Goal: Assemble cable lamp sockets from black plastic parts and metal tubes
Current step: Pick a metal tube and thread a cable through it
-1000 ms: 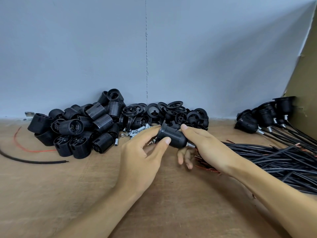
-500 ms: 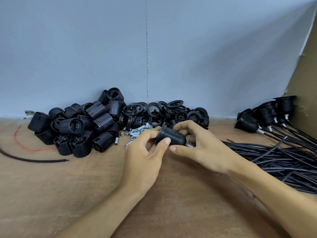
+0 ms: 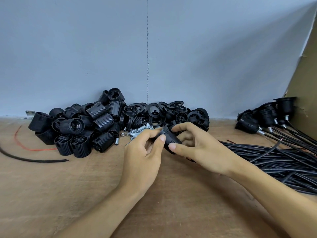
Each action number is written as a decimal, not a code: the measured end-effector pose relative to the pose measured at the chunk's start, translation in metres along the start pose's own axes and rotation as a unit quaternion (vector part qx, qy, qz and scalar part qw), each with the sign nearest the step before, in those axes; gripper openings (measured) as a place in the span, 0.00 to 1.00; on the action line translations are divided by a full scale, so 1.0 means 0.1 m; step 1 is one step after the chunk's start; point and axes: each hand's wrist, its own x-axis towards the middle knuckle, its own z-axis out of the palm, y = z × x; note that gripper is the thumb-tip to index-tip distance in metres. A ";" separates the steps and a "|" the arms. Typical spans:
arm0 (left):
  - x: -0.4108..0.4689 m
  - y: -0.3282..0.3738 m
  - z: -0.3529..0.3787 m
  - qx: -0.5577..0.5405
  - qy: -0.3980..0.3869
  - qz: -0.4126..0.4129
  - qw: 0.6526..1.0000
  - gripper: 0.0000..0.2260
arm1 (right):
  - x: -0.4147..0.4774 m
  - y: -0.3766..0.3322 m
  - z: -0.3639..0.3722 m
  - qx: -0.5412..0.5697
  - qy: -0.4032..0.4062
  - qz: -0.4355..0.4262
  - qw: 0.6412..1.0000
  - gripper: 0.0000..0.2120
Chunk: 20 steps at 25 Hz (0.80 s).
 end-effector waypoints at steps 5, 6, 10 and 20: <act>-0.02 0.01 0.01 0.005 -0.005 0.010 1.000 0.05 | 0.00 0.00 0.00 -0.049 -0.001 -0.012 0.999 0.22; -0.03 0.01 0.01 0.003 -0.005 0.011 1.000 0.05 | 0.00 -0.01 0.01 -0.079 0.014 -0.014 0.997 0.25; -0.01 0.01 0.01 0.002 -0.003 0.003 1.000 0.05 | 0.01 -0.01 0.00 -0.015 -0.016 -0.003 1.000 0.21; -0.01 -0.01 0.00 -0.005 -0.003 -0.012 1.000 0.06 | 0.00 -0.01 0.03 -0.027 0.008 -0.015 0.999 0.20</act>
